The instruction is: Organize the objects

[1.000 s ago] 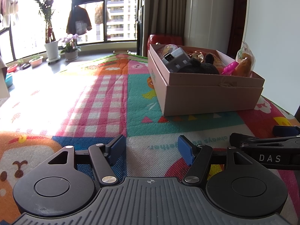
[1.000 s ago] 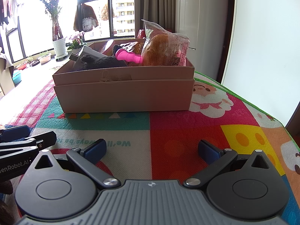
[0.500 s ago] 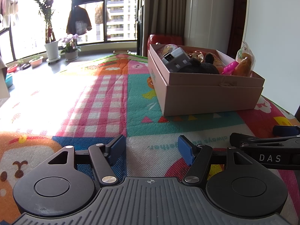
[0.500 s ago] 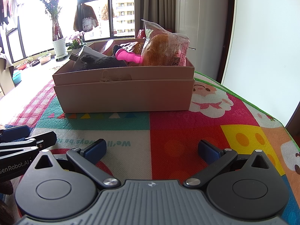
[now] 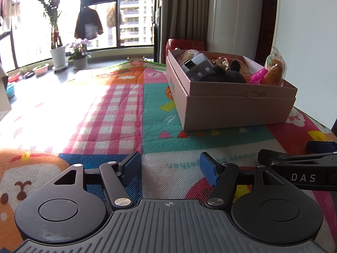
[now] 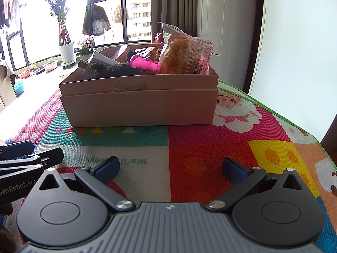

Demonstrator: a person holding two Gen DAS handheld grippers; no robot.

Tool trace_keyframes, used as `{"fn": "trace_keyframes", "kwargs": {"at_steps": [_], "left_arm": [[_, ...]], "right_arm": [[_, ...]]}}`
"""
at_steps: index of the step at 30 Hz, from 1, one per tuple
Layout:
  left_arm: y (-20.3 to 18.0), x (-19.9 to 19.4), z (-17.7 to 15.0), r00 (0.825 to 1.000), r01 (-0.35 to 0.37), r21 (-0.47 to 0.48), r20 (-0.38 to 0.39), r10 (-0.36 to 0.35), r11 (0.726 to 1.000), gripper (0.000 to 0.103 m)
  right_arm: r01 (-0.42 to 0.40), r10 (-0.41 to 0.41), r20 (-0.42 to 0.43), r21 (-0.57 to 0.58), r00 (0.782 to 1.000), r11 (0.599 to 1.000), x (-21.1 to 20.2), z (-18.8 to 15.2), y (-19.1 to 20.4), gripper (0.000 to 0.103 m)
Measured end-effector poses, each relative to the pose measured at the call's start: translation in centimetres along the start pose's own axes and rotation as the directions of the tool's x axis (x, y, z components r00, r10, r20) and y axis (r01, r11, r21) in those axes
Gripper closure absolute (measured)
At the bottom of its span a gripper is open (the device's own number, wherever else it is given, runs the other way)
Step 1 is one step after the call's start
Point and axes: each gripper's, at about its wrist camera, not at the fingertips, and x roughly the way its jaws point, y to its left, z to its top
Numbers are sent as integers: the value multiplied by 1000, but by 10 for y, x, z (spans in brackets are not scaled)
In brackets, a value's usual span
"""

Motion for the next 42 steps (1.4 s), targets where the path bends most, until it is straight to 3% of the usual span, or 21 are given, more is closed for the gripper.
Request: {"fn": "trace_keyframes", "kwargs": {"at_steps": [42], "left_arm": [[2,0,0,1000,-5,10,-1,5,1000,34]], "right_arm": [[-1,1,-1,2,1000,1000,-1,1,0,0]]}}
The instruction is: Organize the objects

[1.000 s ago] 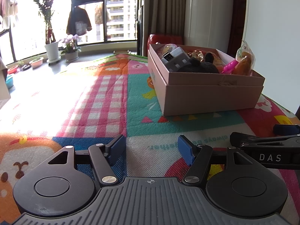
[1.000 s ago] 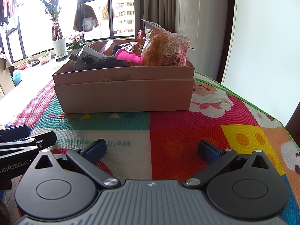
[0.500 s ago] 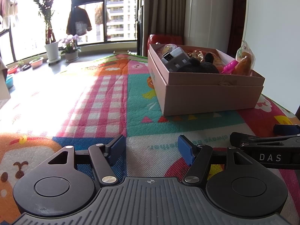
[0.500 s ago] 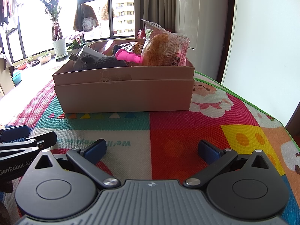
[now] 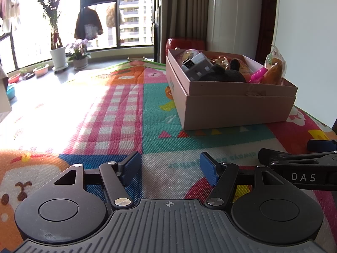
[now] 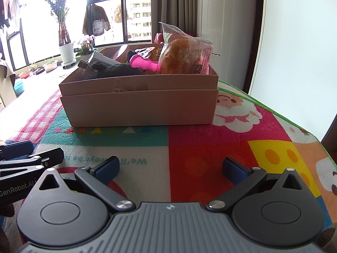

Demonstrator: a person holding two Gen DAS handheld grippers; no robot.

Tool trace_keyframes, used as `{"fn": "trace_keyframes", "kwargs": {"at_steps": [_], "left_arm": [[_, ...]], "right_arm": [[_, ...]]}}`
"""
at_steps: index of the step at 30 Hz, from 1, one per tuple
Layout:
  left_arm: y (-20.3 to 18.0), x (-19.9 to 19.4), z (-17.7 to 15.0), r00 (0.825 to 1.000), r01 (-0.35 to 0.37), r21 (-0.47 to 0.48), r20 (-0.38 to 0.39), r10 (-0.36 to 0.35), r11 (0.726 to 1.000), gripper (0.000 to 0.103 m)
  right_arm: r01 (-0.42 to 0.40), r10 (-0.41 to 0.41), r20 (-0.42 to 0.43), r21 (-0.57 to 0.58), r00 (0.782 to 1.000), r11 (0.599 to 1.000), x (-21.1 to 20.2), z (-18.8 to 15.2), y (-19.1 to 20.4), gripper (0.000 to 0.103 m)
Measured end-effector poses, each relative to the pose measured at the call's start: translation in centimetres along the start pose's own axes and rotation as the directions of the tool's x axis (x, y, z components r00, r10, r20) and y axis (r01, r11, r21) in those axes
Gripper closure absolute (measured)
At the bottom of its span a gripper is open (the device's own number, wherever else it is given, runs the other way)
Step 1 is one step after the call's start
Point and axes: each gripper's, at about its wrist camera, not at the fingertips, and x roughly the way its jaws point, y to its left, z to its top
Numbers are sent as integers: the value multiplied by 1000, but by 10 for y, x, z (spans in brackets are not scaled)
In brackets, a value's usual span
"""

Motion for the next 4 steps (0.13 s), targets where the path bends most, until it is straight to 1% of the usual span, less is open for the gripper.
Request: {"fn": "trace_keyframes", "kwargs": {"at_steps": [4], "left_arm": [[0,0,0,1000,0,-1,1,0,1000,34]], "right_arm": [[0,0,0,0,1000,1000,0,0,-1,0]]}}
